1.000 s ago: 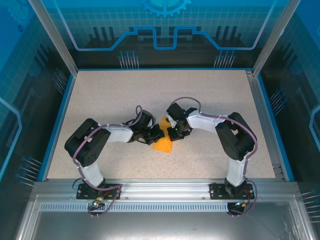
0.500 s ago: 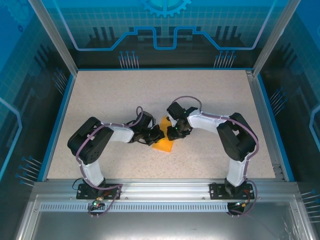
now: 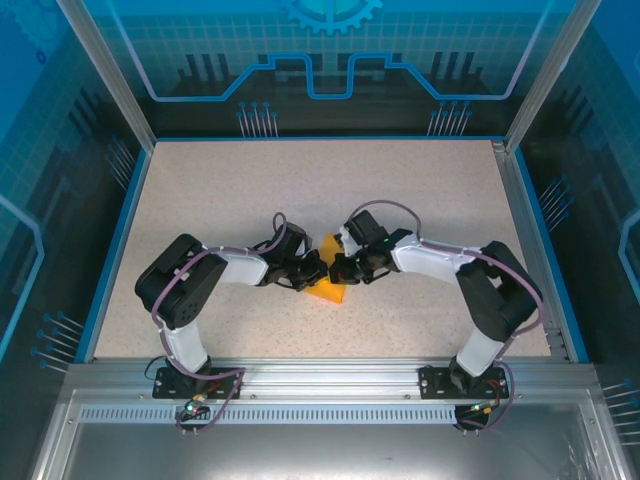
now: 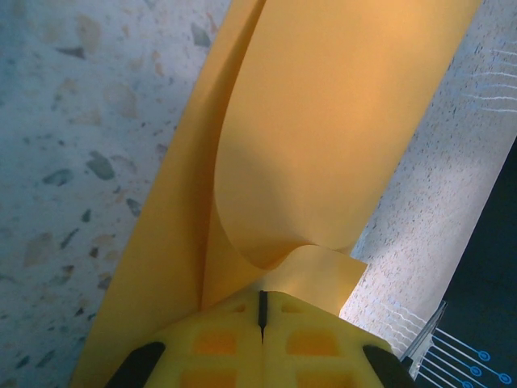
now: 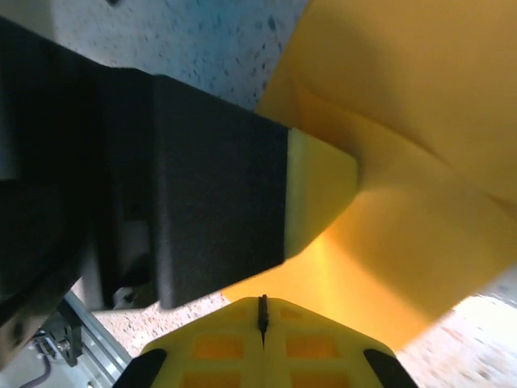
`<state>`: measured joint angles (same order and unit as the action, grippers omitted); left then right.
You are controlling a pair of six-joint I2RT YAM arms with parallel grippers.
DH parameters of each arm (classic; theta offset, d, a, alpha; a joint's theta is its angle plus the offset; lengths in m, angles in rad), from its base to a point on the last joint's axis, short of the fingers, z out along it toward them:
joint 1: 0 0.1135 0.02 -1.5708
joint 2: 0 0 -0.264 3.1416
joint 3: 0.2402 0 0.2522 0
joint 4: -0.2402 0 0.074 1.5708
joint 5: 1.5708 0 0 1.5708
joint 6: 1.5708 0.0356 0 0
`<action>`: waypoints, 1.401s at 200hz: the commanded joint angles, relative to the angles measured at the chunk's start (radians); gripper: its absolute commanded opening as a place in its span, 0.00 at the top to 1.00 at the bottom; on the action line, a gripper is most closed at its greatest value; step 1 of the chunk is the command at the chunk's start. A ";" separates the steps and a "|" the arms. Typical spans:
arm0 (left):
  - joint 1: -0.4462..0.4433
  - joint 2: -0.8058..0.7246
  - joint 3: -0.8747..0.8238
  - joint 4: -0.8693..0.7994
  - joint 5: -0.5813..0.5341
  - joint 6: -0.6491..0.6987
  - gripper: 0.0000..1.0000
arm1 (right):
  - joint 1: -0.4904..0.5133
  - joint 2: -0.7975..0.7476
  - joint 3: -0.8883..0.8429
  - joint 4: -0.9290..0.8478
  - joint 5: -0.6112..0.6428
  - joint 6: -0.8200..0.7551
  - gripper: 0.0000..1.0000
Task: Fold a paper plane with a square sheet of paper (pick it up from the middle)
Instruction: Fold the triangle a second time at the center of the table.
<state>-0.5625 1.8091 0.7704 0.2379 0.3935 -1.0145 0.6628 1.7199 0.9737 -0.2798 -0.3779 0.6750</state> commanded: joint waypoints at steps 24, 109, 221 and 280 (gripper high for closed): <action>-0.017 0.009 -0.003 -0.109 -0.035 0.036 1.00 | 0.009 0.088 -0.007 0.092 -0.085 0.067 0.98; -0.027 -0.004 0.002 -0.120 -0.024 0.047 1.00 | -0.014 0.083 -0.062 0.103 -0.087 0.069 0.98; -0.030 -0.006 -0.004 -0.126 -0.039 0.049 1.00 | -0.035 0.057 -0.159 0.099 -0.126 0.029 0.94; -0.029 -0.002 -0.017 -0.127 -0.065 0.034 1.00 | -0.040 0.005 -0.176 0.060 -0.177 -0.015 0.92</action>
<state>-0.5854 1.7969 0.7734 0.2066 0.3790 -0.9867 0.6289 1.7576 0.8211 -0.1413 -0.5045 0.6949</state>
